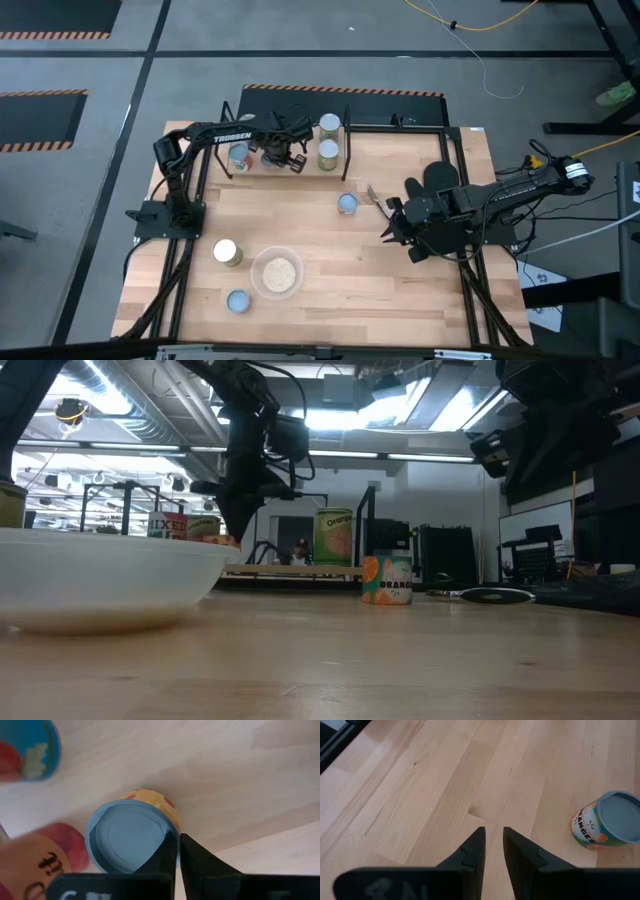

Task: Pick and place cans onto a shelf
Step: Put the canned pineapple rings on the shelf

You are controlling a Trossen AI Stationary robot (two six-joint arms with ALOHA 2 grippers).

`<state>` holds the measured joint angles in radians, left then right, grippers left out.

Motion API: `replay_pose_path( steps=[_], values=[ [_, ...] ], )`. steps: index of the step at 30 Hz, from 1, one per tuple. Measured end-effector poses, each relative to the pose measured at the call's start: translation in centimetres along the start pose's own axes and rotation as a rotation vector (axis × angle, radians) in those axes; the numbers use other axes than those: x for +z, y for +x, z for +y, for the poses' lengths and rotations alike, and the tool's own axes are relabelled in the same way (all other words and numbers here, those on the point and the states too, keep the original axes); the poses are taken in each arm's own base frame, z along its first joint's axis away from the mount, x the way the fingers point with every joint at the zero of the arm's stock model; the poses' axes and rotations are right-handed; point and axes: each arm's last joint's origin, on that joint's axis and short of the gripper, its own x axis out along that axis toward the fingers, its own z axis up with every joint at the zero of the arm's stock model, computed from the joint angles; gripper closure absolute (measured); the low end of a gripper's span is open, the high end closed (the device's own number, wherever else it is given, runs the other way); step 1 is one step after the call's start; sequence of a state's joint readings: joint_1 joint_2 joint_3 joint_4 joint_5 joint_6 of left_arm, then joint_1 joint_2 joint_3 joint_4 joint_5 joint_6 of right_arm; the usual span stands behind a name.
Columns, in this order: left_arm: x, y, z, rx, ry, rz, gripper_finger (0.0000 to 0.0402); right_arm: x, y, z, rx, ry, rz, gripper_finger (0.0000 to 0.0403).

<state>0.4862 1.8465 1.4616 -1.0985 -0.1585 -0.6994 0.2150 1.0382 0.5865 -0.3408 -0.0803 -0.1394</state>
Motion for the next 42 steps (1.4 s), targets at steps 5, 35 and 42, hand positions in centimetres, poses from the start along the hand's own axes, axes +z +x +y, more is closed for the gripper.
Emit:
replay_pose_path(
  steps=[5, 35, 42],
  values=[
    [0.0, 0.0, 0.0, -0.006, -0.091, 0.005, 0.0397, 0.0, 0.0, 0.0, 0.0, 0.0, 0.0, 0.0331],
    [0.9, 0.1, 0.1, -0.032, -0.403, -0.058, 0.0397, 0.0, 0.0, 0.0, 0.0, 0.0, 0.0, 0.0331],
    [1.0, 0.1, 0.4, -0.039, -0.427, -0.04, 0.0397, 0.0, 0.0, 0.0, 0.0, 0.0, 0.0, 0.0331]
  ],
)
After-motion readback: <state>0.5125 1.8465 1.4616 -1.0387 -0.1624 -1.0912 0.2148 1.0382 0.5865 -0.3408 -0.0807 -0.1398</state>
